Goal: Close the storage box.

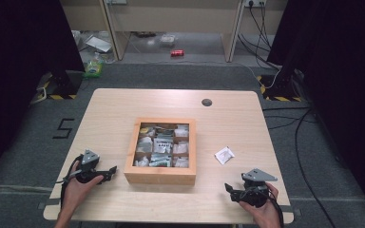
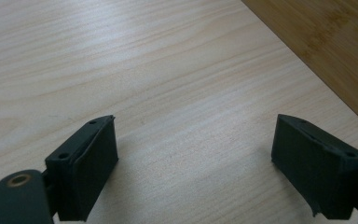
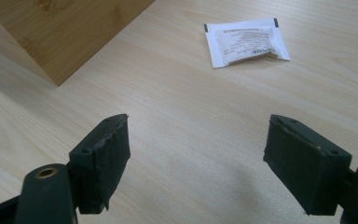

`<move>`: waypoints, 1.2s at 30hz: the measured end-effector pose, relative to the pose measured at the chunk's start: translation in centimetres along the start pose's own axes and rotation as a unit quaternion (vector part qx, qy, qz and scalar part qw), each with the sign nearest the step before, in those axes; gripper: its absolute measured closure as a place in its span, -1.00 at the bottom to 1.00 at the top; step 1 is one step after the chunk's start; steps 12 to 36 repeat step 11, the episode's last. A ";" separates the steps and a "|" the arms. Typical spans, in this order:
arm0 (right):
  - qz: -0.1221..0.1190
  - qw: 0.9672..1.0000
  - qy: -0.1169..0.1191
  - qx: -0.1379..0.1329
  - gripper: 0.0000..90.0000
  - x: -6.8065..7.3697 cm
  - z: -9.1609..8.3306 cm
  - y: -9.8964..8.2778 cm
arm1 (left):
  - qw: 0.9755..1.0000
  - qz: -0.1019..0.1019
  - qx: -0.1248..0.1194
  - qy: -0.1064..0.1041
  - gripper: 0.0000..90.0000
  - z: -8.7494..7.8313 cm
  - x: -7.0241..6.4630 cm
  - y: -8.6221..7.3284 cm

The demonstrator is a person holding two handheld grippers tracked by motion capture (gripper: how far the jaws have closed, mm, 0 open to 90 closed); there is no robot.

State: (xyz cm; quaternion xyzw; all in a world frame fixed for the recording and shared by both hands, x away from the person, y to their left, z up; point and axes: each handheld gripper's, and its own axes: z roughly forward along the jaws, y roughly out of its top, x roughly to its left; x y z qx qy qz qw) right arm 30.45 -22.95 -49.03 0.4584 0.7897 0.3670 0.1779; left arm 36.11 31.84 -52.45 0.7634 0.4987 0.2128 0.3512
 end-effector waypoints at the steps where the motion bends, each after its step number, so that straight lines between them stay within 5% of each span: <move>1: 0.001 1.000 -0.001 -0.001 -0.49 -0.1 0.0 0.0 | 1.000 0.000 0.000 0.000 -0.70 0.0 0.0 0.0; 36: 0.006 1.000 -0.001 -0.002 -0.49 -0.2 0.1 0.0 | 1.000 0.000 0.000 0.000 -0.70 0.0 0.0 0.0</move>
